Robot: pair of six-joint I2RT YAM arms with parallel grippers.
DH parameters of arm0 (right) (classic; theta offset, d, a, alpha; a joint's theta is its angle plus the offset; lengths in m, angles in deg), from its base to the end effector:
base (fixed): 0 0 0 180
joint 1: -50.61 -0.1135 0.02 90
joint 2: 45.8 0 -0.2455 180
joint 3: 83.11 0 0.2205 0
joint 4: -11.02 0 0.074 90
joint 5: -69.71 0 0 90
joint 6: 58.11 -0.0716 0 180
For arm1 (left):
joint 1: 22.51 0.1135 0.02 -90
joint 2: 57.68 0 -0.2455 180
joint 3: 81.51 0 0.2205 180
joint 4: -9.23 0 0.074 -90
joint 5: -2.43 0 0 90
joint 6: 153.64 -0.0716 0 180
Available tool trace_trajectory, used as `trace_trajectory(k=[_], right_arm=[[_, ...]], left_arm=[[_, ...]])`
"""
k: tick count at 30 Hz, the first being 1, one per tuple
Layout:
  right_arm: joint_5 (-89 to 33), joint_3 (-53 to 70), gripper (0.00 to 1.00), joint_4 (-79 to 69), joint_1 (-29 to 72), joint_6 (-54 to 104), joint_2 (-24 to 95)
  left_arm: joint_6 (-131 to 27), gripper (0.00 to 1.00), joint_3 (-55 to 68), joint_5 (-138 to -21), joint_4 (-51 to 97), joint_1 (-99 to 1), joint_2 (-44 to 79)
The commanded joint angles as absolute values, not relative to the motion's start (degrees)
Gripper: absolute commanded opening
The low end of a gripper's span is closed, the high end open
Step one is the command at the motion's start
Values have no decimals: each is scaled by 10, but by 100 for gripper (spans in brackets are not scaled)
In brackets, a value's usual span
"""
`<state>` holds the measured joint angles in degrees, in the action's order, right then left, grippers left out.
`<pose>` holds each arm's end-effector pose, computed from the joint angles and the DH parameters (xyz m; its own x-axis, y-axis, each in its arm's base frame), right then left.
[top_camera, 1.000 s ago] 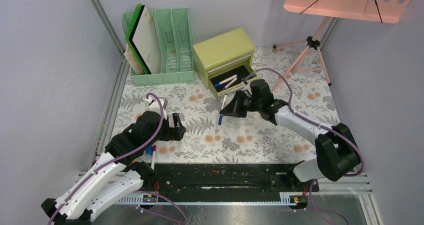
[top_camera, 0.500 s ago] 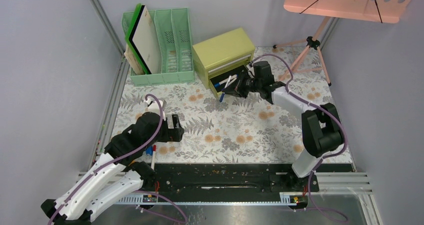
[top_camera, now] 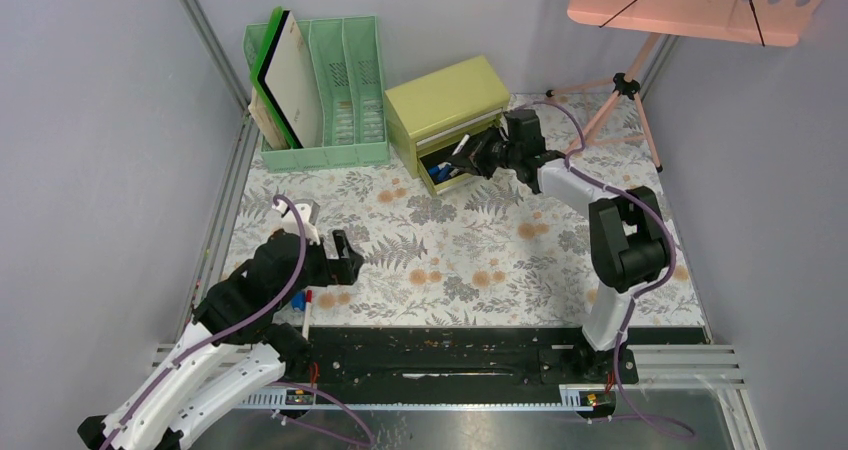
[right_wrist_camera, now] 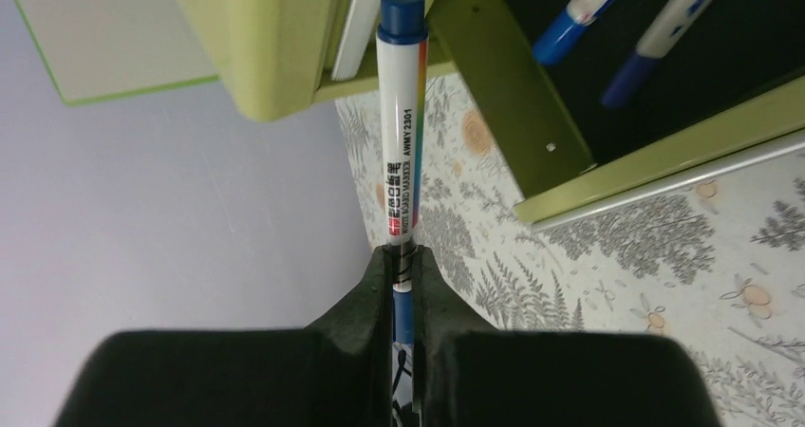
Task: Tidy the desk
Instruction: Place the stationery in the drawer.
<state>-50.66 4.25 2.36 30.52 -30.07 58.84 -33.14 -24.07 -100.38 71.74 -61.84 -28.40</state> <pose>0.3770 0.1764 0.2261 -0.8316 0.5067 -0.2275 0.0226 0.4401 0.8977 0.1021 -0.0631 0.2565 -0.6179 -0.1336 -0.7749 0.1890 0.9314 -0.3112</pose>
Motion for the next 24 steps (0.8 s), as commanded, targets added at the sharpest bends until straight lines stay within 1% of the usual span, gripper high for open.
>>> trace_trajectory(k=[1,8,16,21,24], right_arm=[[-480,63,0,65,323,-327,609],[-481,75,0,92,349,-349,653],[-477,119,0,66,364,-340,694],[-452,133,5,48,367,-332,699],[-444,144,10,33,367,-324,702]], left_arm=[[-330,99,-230,-1012,694,-617,-294],[-333,99,-230,-1002,690,-618,-289],[-332,99,-233,-1004,686,-617,-302],[-331,99,-234,-1001,685,-617,-302],[-332,99,-234,-1000,685,-617,-299]])
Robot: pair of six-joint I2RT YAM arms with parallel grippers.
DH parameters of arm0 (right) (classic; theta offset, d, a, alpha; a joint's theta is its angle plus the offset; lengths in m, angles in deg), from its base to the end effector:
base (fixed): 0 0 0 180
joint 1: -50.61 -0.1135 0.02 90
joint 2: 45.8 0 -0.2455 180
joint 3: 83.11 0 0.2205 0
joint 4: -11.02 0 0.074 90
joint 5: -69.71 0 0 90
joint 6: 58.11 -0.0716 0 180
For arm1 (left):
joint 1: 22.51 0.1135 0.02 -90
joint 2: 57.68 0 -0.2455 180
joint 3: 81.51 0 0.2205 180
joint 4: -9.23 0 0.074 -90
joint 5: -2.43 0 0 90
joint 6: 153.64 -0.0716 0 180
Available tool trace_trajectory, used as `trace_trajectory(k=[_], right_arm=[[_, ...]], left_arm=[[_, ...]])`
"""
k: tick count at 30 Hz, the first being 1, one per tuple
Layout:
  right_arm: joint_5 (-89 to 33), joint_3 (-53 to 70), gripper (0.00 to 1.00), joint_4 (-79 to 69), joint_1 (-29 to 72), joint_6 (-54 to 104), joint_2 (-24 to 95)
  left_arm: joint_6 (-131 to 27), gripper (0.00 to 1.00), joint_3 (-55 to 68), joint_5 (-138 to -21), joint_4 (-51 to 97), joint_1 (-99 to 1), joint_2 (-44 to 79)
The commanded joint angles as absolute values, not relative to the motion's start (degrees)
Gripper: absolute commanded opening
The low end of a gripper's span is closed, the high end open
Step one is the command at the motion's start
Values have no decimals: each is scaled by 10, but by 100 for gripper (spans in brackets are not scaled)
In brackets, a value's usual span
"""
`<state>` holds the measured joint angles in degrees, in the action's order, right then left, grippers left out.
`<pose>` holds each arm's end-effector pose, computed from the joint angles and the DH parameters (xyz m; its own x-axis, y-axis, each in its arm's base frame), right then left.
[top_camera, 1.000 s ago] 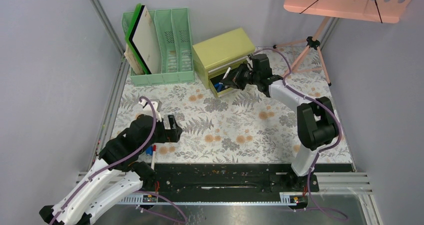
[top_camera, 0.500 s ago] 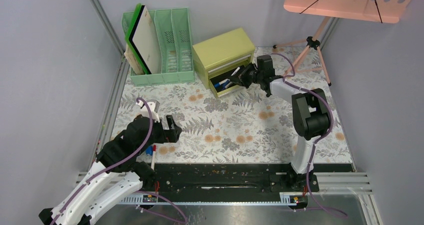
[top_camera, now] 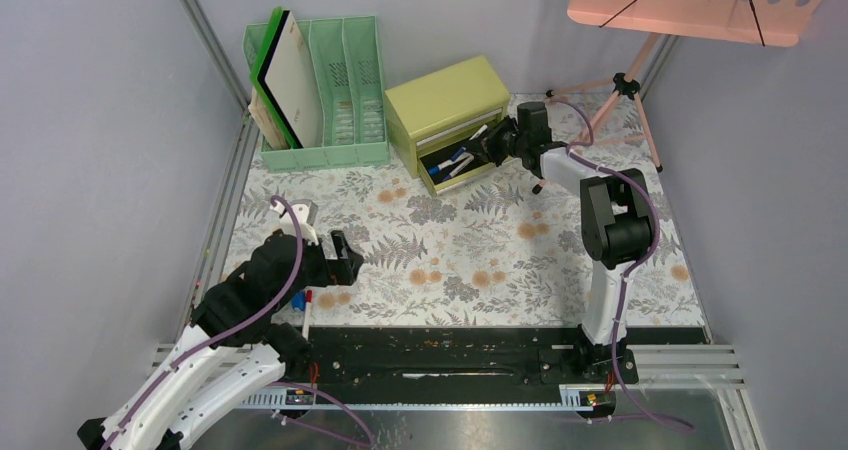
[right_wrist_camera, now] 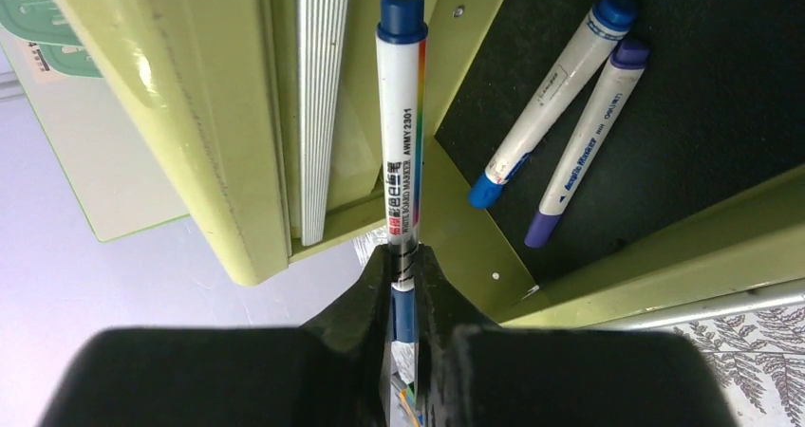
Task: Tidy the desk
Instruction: Place the stationery in the drawer.
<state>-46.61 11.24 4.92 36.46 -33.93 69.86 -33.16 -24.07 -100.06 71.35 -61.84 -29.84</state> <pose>0.4329 0.1419 0.1910 -0.7309 0.6590 -0.1774 0.1611 0.4193 0.8935 0.0995 -0.0615 0.2597 -0.6007 -0.1481 -0.7857 0.2008 0.9233 -0.3275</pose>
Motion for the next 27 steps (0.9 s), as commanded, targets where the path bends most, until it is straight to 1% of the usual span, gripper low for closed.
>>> trace_trajectory(k=[1,2,3,5,7,9,11,14,22,27], right_arm=[[-444,148,13,28,367,-322,703],[-446,150,19,26,367,-323,704],[-450,150,32,26,367,-325,705],[-452,148,48,26,367,-323,701],[-445,145,61,18,367,-311,692],[-441,141,69,9,367,-297,683],[-441,132,74,4,367,-286,670],[-442,119,78,-6,368,-268,652],[-454,55,82,-7,371,-237,580],[-473,-3,82,7,371,-229,530]], left_arm=[[-332,99,-234,-999,686,-617,-298],[-332,99,-234,-1000,686,-618,-298],[-332,99,-235,-999,686,-617,-297],[-332,99,-234,-998,686,-617,-297],[-332,99,-234,-998,686,-617,-297],[-332,99,-234,-998,686,-617,-297],[-332,99,-234,-998,686,-617,-298],[-332,99,-234,-998,686,-617,-298],[-332,99,-234,-995,686,-617,-295],[-332,99,-234,-995,685,-617,-291]])
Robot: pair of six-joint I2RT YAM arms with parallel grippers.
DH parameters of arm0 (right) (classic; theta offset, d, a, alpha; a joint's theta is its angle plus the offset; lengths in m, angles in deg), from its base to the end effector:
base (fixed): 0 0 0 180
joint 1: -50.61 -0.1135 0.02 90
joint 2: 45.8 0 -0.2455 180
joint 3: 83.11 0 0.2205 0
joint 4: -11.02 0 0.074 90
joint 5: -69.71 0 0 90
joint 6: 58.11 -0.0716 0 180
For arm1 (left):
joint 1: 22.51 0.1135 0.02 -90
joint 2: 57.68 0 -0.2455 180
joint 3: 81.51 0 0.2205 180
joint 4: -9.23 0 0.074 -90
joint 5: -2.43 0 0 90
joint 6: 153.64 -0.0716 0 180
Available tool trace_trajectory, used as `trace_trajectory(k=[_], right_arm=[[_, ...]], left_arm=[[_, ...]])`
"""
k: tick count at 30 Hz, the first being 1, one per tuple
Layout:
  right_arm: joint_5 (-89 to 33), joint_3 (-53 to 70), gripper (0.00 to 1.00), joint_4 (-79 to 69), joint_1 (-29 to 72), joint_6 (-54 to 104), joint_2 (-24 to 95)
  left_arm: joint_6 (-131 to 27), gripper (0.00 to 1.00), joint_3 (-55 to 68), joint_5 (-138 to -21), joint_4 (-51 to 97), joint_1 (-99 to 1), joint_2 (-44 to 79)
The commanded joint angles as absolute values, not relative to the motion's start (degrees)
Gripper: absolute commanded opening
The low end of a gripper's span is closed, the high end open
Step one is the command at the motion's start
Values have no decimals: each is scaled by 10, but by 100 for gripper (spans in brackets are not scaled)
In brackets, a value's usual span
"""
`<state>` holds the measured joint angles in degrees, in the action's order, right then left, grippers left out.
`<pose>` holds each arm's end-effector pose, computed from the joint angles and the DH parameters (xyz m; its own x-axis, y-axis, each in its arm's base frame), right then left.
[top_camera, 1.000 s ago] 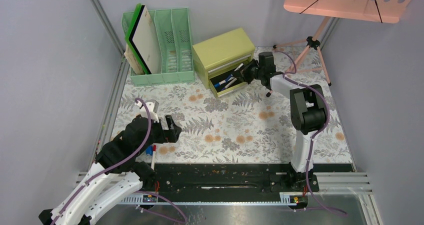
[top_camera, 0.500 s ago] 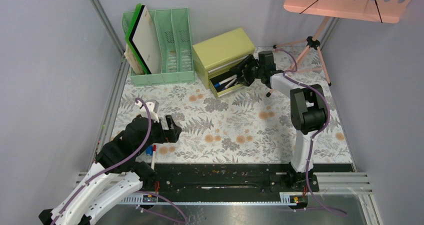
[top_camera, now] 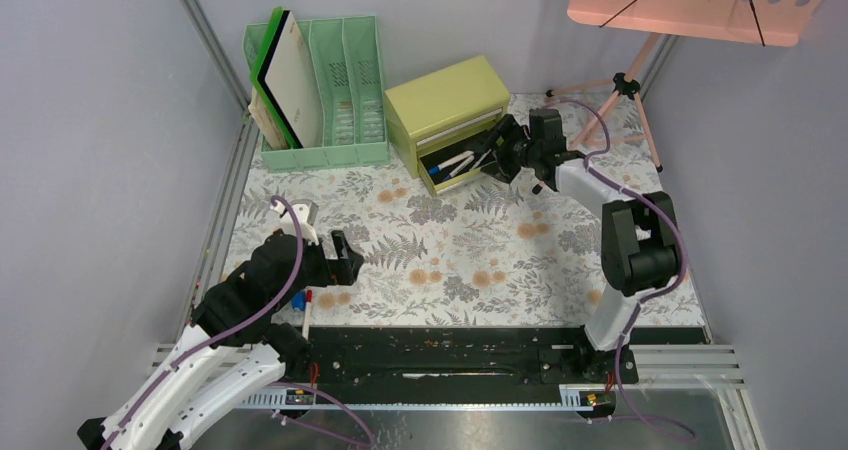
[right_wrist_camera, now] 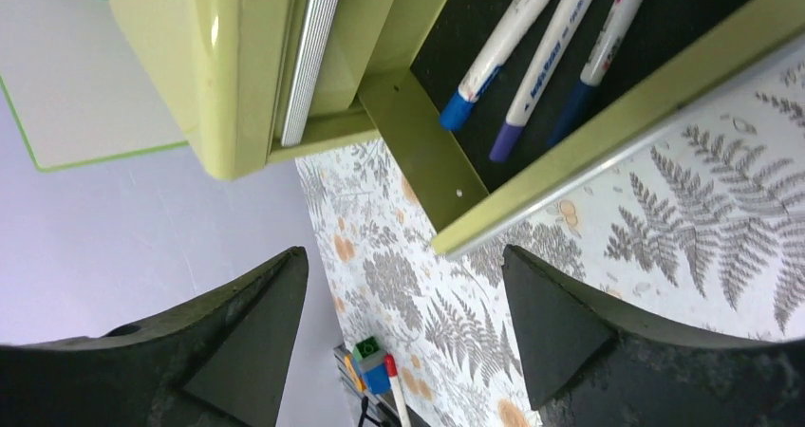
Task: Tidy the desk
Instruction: Place the stationery in the drawer.
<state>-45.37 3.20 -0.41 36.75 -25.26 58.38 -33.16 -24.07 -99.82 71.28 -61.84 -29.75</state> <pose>0.3918 0.1279 0.2159 -0.7415 0.6008 -0.2988 0.0868 0.5274 0.8451 0.0996 -0.0620 0.2597 -0.6025 -0.1471 -0.7844 0.2035 0.9221 -0.3293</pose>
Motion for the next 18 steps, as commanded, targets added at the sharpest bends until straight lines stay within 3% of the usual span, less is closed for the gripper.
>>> trace_trajectory(k=[1,11,18], right_arm=[[-477,-15,83,7,371,-226,520],[-502,-190,84,25,370,-201,394],[-448,-267,85,-101,371,-95,283]], left_arm=[[-333,99,-234,-994,685,-617,-290],[-326,99,-231,-1021,698,-617,-255],[-311,99,-231,-1057,706,-618,-234]])
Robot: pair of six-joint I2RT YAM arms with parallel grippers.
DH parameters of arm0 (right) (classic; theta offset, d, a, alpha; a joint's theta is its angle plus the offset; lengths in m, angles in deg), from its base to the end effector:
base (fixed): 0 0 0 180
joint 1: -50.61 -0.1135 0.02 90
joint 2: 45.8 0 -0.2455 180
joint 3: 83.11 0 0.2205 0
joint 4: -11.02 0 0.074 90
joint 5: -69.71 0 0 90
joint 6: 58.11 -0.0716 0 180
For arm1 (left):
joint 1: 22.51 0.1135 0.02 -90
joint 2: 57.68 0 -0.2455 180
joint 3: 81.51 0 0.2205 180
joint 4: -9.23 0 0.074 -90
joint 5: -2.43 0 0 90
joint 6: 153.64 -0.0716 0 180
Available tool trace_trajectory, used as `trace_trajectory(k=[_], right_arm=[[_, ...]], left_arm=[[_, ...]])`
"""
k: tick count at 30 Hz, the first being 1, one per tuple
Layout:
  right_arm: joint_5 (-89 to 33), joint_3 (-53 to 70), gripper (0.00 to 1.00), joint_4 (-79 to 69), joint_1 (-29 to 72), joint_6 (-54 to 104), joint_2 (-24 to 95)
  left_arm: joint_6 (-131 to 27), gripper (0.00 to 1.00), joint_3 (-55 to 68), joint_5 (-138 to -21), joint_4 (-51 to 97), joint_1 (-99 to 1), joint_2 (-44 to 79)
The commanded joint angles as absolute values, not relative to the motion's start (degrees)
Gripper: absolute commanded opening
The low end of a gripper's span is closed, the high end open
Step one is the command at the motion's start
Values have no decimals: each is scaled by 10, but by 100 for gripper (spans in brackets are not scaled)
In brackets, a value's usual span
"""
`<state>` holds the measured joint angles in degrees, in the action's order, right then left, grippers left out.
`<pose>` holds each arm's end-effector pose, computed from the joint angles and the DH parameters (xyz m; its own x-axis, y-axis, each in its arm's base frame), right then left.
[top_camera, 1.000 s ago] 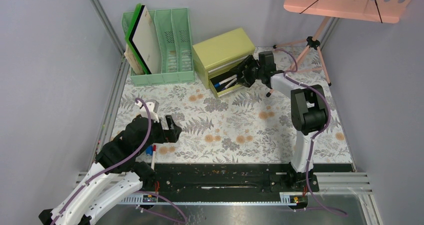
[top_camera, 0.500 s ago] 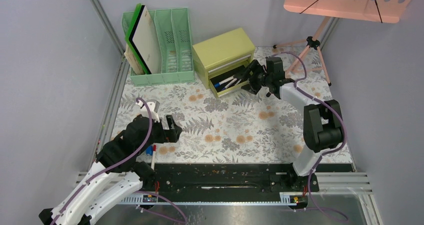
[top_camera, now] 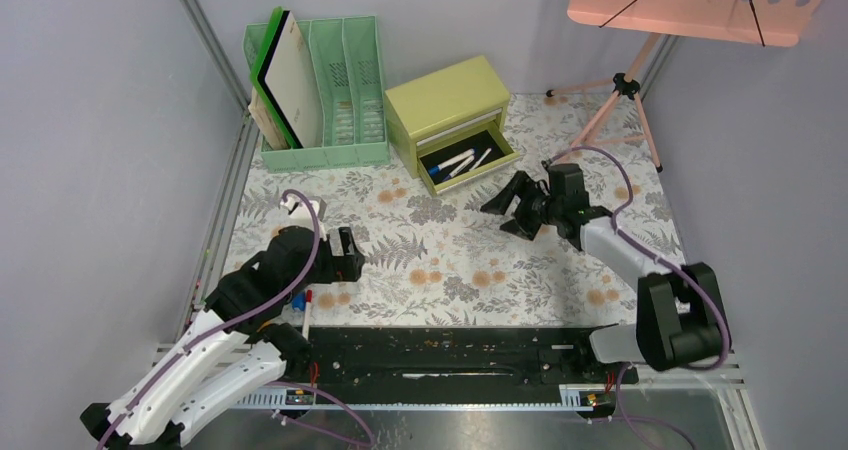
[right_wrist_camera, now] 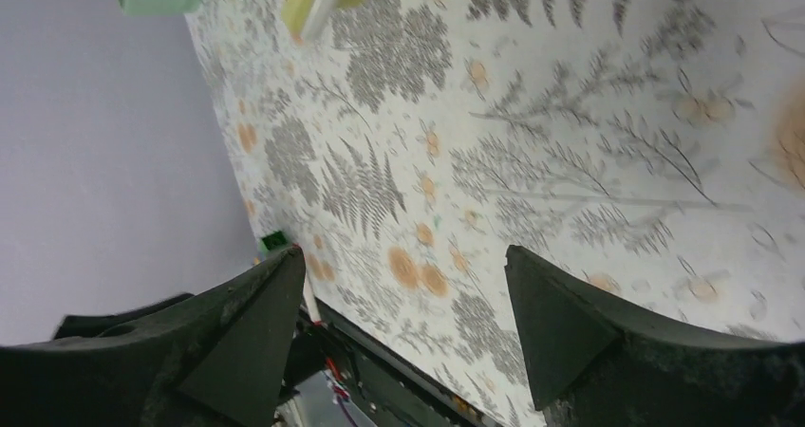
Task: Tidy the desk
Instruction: Place the stationery in the drawer, then pick up the stationery from the corner of the board.
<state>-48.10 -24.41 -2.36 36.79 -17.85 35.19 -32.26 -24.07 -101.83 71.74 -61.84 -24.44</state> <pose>0.2806 0.1034 0.1923 -0.8080 0.4963 -0.3174 0.0577 0.6029 0.7958 0.1104 -0.0677 0.2496 -0.6514 -0.1187 -0.7494 0.1471 0.9492 -0.2782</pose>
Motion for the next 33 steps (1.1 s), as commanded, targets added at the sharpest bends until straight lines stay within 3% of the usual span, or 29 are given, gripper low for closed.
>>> trace_trajectory(k=[1,9,14,25,33], right_arm=[[-425,-275,86,-124,371,-78,264],[-334,-338,88,-258,370,-8,121],[-297,-368,88,-324,371,11,53],[-238,-345,86,-405,371,28,-12],[-247,-352,86,-400,370,28,4]], left_arm=[[-310,99,-230,-1061,705,-618,-230],[-263,99,-240,-1147,724,-618,-188],[-109,99,-275,-1253,786,-618,-170],[17,93,-338,-1285,814,-612,-181],[-53,92,-322,-1213,770,-535,-79]])
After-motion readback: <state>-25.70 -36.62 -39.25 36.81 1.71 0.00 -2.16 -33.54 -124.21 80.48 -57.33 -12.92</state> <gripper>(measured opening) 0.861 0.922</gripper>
